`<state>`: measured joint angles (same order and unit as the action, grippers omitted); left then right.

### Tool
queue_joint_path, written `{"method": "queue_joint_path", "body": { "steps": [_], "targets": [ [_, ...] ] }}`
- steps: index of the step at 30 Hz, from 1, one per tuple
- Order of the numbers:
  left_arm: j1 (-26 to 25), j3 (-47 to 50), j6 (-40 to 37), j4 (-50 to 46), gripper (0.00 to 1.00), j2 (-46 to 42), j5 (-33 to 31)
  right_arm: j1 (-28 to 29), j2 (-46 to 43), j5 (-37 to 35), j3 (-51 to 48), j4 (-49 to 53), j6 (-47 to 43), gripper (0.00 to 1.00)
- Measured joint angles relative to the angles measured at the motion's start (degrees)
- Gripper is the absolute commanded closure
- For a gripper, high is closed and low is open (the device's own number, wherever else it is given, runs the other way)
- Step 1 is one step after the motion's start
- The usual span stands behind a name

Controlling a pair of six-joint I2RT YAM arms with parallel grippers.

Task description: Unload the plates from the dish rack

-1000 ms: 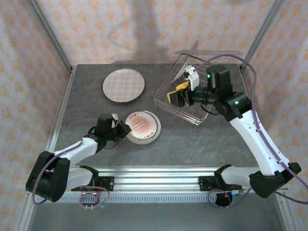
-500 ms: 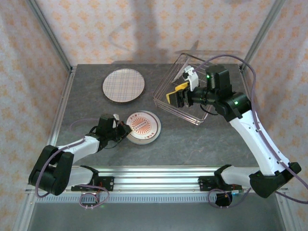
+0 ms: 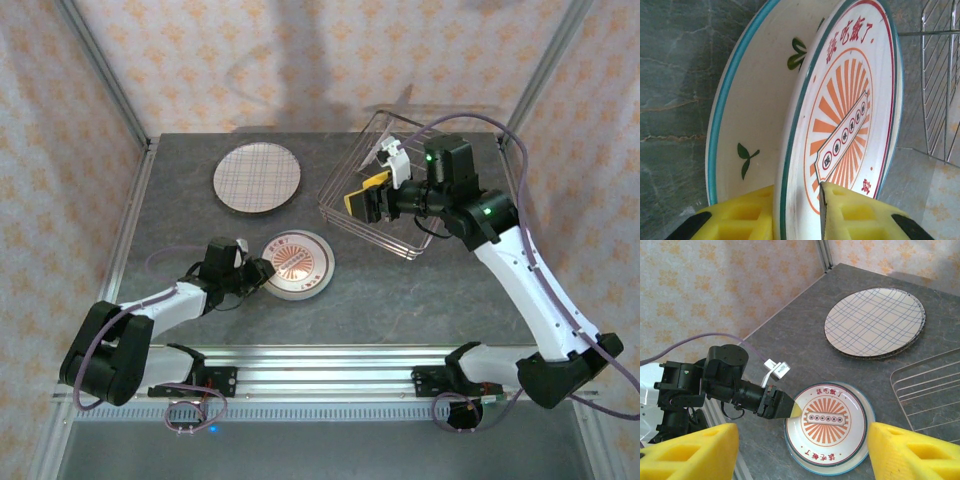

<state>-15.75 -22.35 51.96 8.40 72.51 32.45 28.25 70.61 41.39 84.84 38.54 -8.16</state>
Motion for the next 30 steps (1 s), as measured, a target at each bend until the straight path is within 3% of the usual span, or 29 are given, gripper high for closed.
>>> {"method": "queue_joint_path", "body": {
  "steps": [18, 30],
  "targets": [
    [0.0, -7.0, -5.4, -14.5, 0.69, 1.4, -2.9, 0.0, 0.3, -1.2, 0.0, 0.0, 0.8, 0.31],
    [0.0, -11.4, -8.7, -23.5, 0.66, 1.9, -4.5, 0.0, 2.1, -9.5, 0.0, -0.1, 5.1, 0.32]
  ]
}}
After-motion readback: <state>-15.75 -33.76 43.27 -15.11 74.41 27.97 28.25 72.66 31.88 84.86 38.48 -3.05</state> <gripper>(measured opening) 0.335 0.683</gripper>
